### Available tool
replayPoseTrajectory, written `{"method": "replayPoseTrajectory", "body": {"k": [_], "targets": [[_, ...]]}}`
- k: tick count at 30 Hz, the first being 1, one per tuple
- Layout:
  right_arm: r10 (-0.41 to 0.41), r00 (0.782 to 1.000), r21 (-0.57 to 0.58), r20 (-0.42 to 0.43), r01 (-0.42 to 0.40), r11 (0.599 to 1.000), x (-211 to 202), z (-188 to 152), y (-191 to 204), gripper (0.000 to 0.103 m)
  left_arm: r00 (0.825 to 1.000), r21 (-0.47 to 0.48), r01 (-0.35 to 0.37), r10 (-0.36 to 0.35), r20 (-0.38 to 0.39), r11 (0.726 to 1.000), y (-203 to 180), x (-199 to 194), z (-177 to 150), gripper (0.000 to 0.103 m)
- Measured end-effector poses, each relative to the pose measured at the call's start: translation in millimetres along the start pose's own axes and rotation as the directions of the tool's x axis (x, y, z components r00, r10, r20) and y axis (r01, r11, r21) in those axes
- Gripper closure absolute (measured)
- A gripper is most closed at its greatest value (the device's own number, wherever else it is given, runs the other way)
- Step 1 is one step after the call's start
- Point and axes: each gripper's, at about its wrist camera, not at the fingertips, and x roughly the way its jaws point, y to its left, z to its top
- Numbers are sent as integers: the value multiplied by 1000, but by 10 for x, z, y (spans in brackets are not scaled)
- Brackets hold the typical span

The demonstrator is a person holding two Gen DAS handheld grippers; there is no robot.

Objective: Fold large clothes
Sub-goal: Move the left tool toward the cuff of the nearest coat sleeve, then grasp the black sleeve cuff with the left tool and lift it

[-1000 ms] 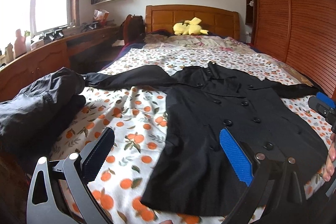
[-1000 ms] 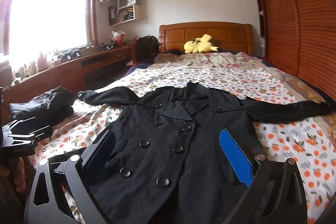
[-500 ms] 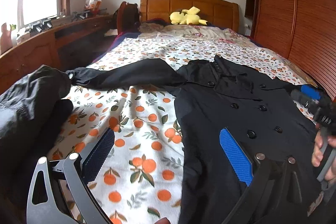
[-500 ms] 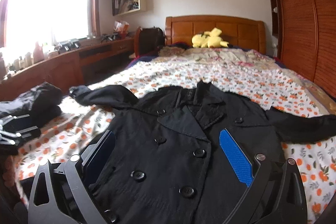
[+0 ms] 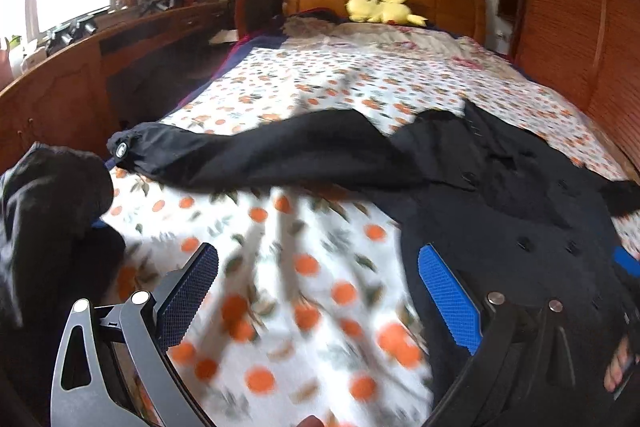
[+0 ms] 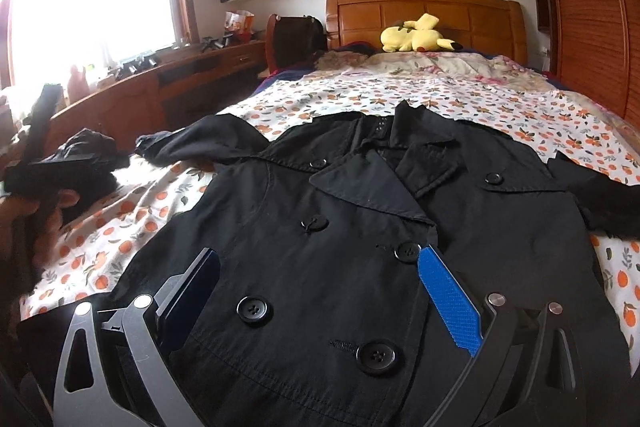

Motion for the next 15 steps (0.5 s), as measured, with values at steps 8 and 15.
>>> {"method": "replayPoseTrajectory", "body": {"k": [8,15], "targets": [[5,1000,2,-5,-5,1000,9,-11,-7,7,999,-77,-35,33,-36,996,410,636,392,2],[0,1000,-16,2,0,1000,5,-21,21,7,988,-185,-95,70,-136,978,779,1239,539,18]]}}
